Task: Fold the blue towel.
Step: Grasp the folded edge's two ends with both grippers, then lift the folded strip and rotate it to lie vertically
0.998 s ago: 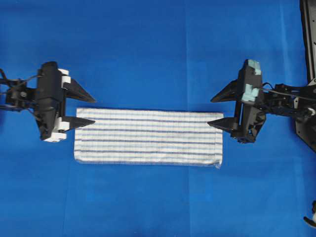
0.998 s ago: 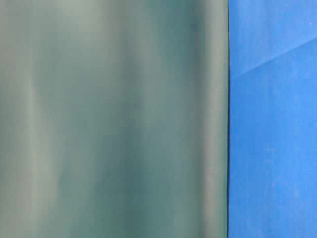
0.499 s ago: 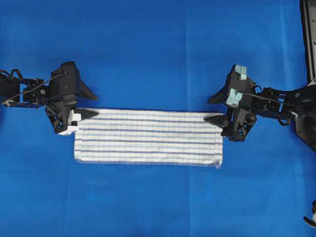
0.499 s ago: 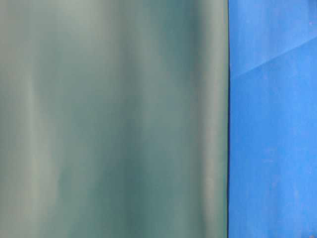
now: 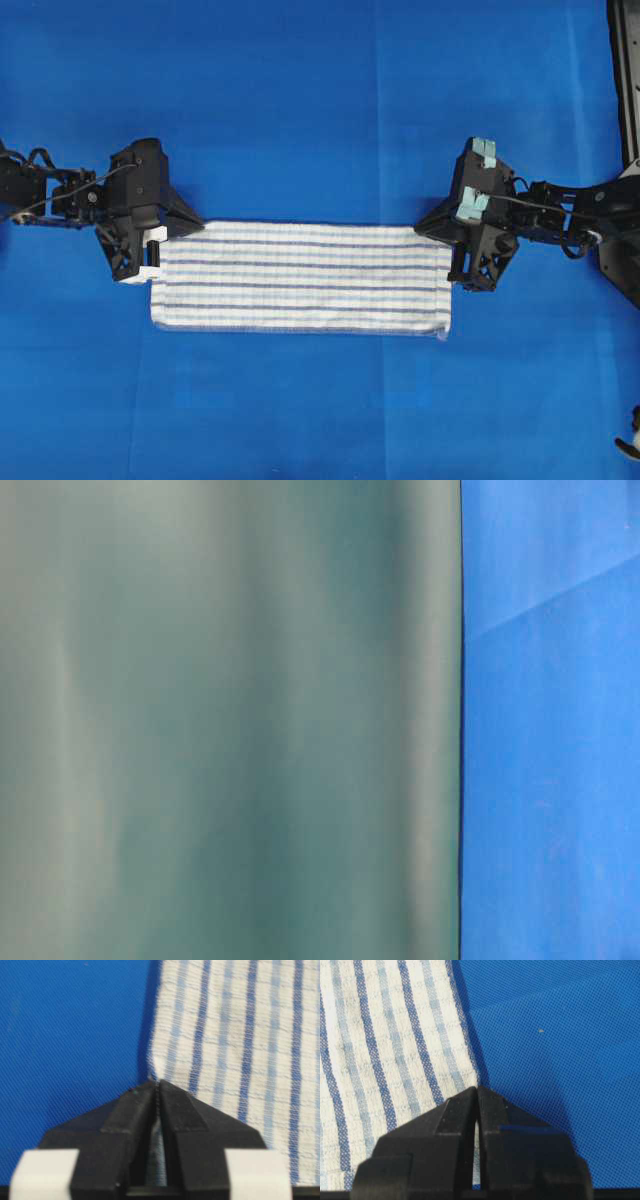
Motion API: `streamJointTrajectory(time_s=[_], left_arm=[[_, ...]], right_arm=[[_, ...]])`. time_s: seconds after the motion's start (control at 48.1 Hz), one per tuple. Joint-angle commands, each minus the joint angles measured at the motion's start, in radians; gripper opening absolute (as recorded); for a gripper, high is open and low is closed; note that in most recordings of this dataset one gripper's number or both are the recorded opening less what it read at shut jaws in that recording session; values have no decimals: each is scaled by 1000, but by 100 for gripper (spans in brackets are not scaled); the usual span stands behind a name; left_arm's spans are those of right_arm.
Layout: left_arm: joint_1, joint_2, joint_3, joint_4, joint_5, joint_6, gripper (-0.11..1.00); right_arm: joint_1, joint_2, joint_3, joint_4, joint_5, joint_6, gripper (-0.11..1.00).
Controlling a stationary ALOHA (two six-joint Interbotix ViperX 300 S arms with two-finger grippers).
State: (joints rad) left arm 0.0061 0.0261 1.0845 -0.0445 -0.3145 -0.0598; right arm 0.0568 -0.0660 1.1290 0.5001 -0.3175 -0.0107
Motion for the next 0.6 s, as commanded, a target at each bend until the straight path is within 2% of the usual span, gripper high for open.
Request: streamJointTrajectory(time_s=[0.0, 0.166, 0.374, 0.582], left_arm=[[-20, -17, -3, 3, 34, 5, 3], [-18, -91, -12, 3, 91, 0, 3], [-18, -232, -15, 3, 173, -6, 3], [-20, -339, -20, 3, 230, -9, 3]], right_arm=[[2, -14, -14, -3, -3, -2, 1], [2, -61, -12, -3, 5, 0, 1], [-2, -196, -8, -3, 58, -9, 1], [-3, -293, -15, -3, 110, -48, 1]])
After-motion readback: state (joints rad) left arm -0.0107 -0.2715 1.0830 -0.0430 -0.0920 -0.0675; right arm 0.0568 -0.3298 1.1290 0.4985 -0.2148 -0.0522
